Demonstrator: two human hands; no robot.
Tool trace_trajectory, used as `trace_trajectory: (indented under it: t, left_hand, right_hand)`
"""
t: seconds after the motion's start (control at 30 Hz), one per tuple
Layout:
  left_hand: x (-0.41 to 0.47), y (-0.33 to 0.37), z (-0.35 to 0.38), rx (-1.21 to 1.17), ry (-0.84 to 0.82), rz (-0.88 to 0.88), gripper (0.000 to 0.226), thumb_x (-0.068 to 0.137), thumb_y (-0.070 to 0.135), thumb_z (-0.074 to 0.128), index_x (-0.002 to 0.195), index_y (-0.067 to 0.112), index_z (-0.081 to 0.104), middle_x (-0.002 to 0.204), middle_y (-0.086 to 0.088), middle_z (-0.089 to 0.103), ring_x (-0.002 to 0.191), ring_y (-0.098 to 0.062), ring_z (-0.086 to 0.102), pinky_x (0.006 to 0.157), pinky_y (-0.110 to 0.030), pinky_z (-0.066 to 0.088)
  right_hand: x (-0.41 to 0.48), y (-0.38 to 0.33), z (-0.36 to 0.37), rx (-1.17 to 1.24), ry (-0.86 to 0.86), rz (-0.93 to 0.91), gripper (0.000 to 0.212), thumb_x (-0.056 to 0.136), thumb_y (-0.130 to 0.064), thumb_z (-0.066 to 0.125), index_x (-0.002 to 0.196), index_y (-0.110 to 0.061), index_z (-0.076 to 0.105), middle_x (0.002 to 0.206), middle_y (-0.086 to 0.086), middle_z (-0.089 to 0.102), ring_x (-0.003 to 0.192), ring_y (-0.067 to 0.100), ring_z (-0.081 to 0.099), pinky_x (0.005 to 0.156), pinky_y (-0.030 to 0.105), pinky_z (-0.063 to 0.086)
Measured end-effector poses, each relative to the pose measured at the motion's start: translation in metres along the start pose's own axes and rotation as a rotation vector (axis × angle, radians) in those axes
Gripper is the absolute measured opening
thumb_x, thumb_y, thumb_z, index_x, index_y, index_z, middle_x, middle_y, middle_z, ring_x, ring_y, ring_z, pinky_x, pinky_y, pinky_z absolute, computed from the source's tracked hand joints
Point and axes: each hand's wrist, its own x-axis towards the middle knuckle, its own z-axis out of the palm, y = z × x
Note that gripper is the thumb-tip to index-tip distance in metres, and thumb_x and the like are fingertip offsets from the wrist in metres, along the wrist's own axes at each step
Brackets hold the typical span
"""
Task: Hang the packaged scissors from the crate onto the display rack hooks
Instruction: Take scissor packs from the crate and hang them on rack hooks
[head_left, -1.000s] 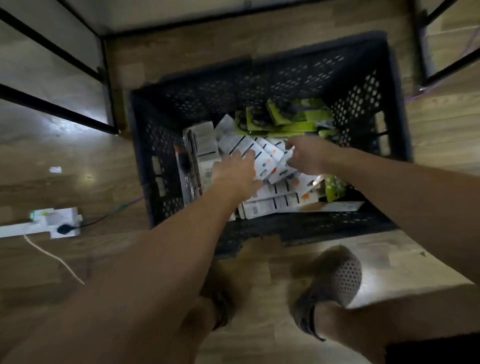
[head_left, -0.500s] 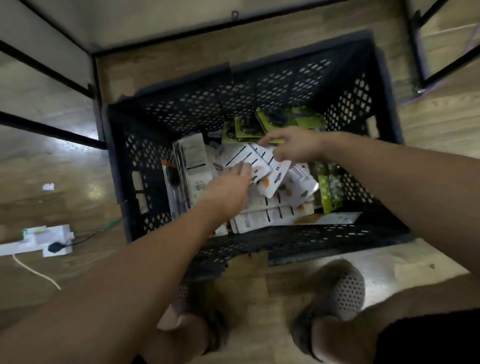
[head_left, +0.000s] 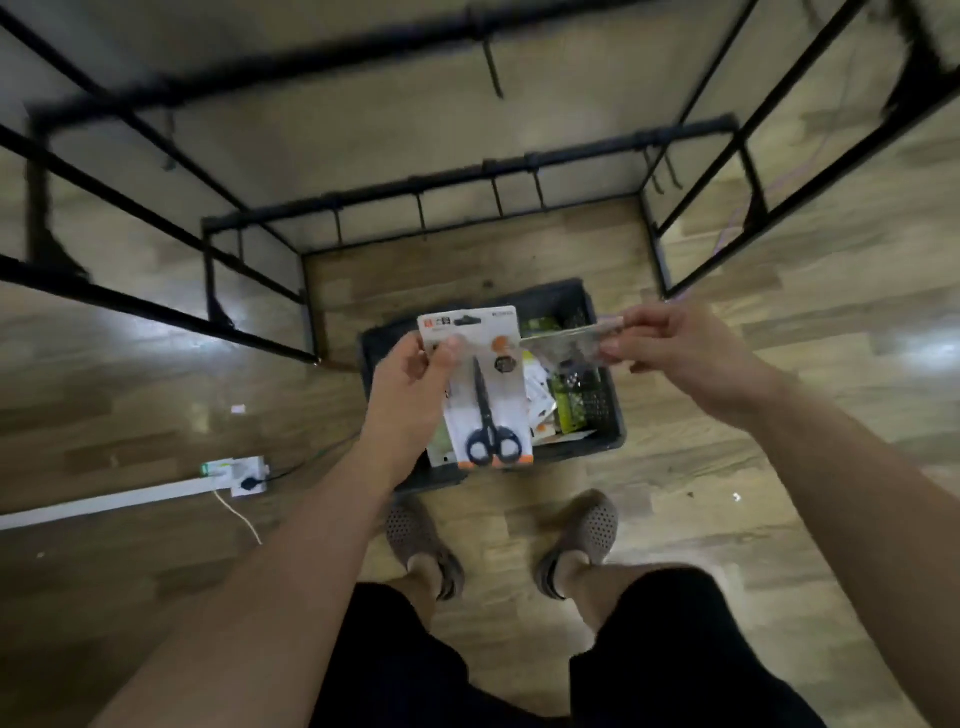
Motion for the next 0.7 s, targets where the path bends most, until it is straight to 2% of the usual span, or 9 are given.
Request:
trace_trajectory:
  t: [0.1, 0.17, 0.2, 0.27, 0.3, 0.37, 0.53, 0.63, 0.7]
  left_hand:
    - [-0.068, 0.112, -0.002, -0.232, 0.07, 0.008, 0.015, 0.104, 0.029, 0.06, 0.109, 0.02, 0.071, 0.11, -0.006, 0.078, 0.107, -0.033, 0.073, 0.092, -0.051, 0.059]
    - [-0.118, 0.182, -0.007, -0.297, 0.057, 0.068, 0.015, 0.104, 0.03, 0.059, 0.108, 0.022, 0.071, 0.111, -0.011, 0.077, 0.106, -0.036, 0.072, 0.091, -0.052, 0.058]
    - [-0.139, 0.216, -0.01, -0.326, 0.052, 0.115, 0.015, 0.104, 0.03, 0.057, 0.105, 0.025, 0.072, 0.109, -0.011, 0.077, 0.103, -0.036, 0.073, 0.089, -0.052, 0.059]
    - [-0.175, 0.271, -0.016, -0.352, 0.022, 0.201, 0.023, 0.106, 0.019, 0.048, 0.1, 0.023, 0.07, 0.093, -0.006, 0.076, 0.084, -0.026, 0.072, 0.073, -0.04, 0.06]
    - [-0.191, 0.295, -0.016, -0.339, 0.012, 0.259, 0.025, 0.105, 0.014, 0.045, 0.097, 0.02, 0.068, 0.08, -0.004, 0.072, 0.071, -0.021, 0.067, 0.062, -0.033, 0.055]
    - [-0.211, 0.327, -0.015, -0.271, -0.02, 0.392, 0.022, 0.098, 0.016, 0.045, 0.089, 0.019, 0.065, 0.071, -0.004, 0.061, 0.065, -0.018, 0.054, 0.057, -0.029, 0.043]
    - [-0.238, 0.38, -0.034, -0.193, 0.012, 0.53, 0.024, 0.105, 0.019, 0.046, 0.101, 0.03, 0.066, 0.086, 0.006, 0.074, 0.072, -0.008, 0.065, 0.067, -0.031, 0.047]
    - [-0.247, 0.385, -0.053, -0.202, 0.021, 0.565, 0.021, 0.108, 0.024, 0.044, 0.118, 0.026, 0.062, 0.078, 0.012, 0.071, 0.058, 0.003, 0.061, 0.06, -0.024, 0.045]
    - [-0.253, 0.381, -0.063, -0.221, 0.02, 0.544, 0.029, 0.11, 0.03, 0.044, 0.135, 0.021, 0.054, 0.075, 0.017, 0.071, 0.057, 0.005, 0.063, 0.054, -0.016, 0.046]
  right_hand:
    - [-0.087, -0.097, -0.014, 0.068, 0.162, -0.12, 0.019, 0.09, -0.015, 0.076, 0.101, 0.0, 0.074, 0.077, 0.0, 0.069, 0.061, 0.005, 0.055, 0.056, 0.015, 0.043]
    - [-0.154, -0.158, -0.022, 0.061, 0.224, -0.196, 0.013, 0.091, -0.016, 0.075, 0.094, -0.004, 0.075, 0.079, 0.003, 0.072, 0.068, 0.004, 0.061, 0.063, 0.016, 0.046]
    - [-0.18, -0.187, -0.026, 0.051, 0.247, -0.246, 0.014, 0.093, -0.018, 0.074, 0.093, -0.004, 0.073, 0.081, 0.008, 0.073, 0.074, 0.009, 0.064, 0.069, 0.022, 0.048]
    - [-0.222, -0.234, -0.033, 0.086, 0.264, -0.318, 0.02, 0.096, -0.023, 0.07, 0.094, -0.004, 0.067, 0.084, 0.013, 0.07, 0.079, 0.024, 0.064, 0.073, 0.04, 0.046]
    - [-0.239, -0.251, -0.035, 0.105, 0.284, -0.354, 0.021, 0.098, -0.025, 0.069, 0.093, -0.005, 0.064, 0.085, 0.012, 0.069, 0.079, 0.027, 0.062, 0.073, 0.043, 0.044]
    - [-0.269, -0.276, -0.033, 0.148, 0.386, -0.441, 0.023, 0.1, -0.024, 0.065, 0.093, -0.003, 0.06, 0.084, 0.009, 0.065, 0.08, 0.026, 0.059, 0.075, 0.041, 0.044]
    - [-0.324, -0.307, -0.006, 0.273, 0.713, -0.592, 0.018, 0.104, -0.022, 0.057, 0.09, -0.012, 0.061, 0.083, 0.006, 0.063, 0.077, 0.021, 0.057, 0.069, 0.035, 0.045]
    - [-0.342, -0.312, 0.009, 0.307, 0.763, -0.686, 0.013, 0.107, -0.02, 0.052, 0.097, -0.013, 0.057, 0.086, 0.005, 0.062, 0.077, 0.019, 0.055, 0.069, 0.034, 0.044]
    - [-0.351, -0.315, 0.016, 0.289, 0.759, -0.724, 0.015, 0.106, -0.021, 0.053, 0.108, -0.006, 0.054, 0.089, 0.01, 0.06, 0.079, 0.024, 0.053, 0.072, 0.04, 0.043]
